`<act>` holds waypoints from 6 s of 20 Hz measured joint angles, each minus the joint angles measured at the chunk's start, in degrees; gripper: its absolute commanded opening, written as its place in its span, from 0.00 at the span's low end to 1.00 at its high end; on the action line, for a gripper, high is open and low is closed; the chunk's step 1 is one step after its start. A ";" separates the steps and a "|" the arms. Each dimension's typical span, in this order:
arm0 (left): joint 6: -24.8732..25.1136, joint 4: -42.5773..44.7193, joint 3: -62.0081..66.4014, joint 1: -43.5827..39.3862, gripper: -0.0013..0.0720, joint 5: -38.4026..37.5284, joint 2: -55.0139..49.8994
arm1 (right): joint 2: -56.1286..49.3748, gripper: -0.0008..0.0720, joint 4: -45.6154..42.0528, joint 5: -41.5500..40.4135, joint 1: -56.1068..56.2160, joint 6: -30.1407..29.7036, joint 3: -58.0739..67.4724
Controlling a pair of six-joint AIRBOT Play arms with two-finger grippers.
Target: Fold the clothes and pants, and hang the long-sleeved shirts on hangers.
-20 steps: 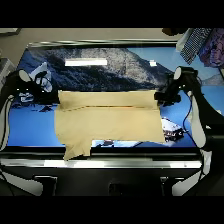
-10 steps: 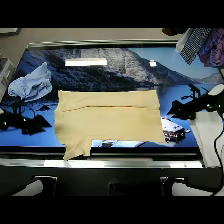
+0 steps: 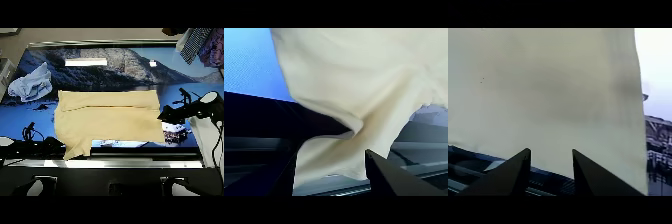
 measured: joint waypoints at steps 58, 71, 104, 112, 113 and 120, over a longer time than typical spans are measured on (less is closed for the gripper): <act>3.34 -7.13 1.44 -7.37 0.04 4.26 -6.93 | 2.82 0.05 2.10 -8.13 -9.97 -10.91 -23.04; -19.19 14.47 19.41 -7.41 0.04 -12.11 8.48 | 26.82 0.05 -0.37 -2.19 -8.76 2.08 -22.67; -13.03 9.66 79.08 -15.93 0.64 -4.37 -57.77 | -12.02 0.67 -3.26 -27.78 6.78 6.14 6.34; -15.54 18.56 82.77 -15.56 0.74 -7.72 -51.36 | -15.17 0.86 4.24 -14.69 -5.92 6.80 13.97; -15.74 19.50 82.90 -15.69 0.74 -8.04 -50.45 | -16.55 0.88 6.36 -12.90 -7.08 5.35 14.16; -15.87 22.36 83.17 -16.96 0.74 -8.70 -47.63 | -24.39 0.85 14.14 -7.54 -5.88 -1.31 14.73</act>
